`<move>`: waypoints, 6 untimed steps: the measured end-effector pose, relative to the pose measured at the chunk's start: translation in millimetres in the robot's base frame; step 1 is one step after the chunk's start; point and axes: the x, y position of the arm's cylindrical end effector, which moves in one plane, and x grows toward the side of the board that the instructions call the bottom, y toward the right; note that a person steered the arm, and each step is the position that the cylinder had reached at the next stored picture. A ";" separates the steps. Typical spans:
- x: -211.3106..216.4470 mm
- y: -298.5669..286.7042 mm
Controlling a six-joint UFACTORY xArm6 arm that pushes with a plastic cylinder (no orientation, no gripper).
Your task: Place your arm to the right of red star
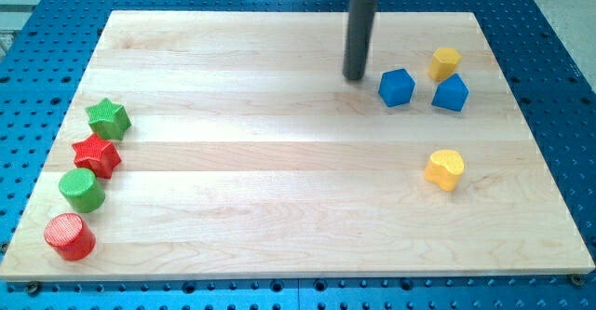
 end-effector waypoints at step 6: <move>130.3 -203.5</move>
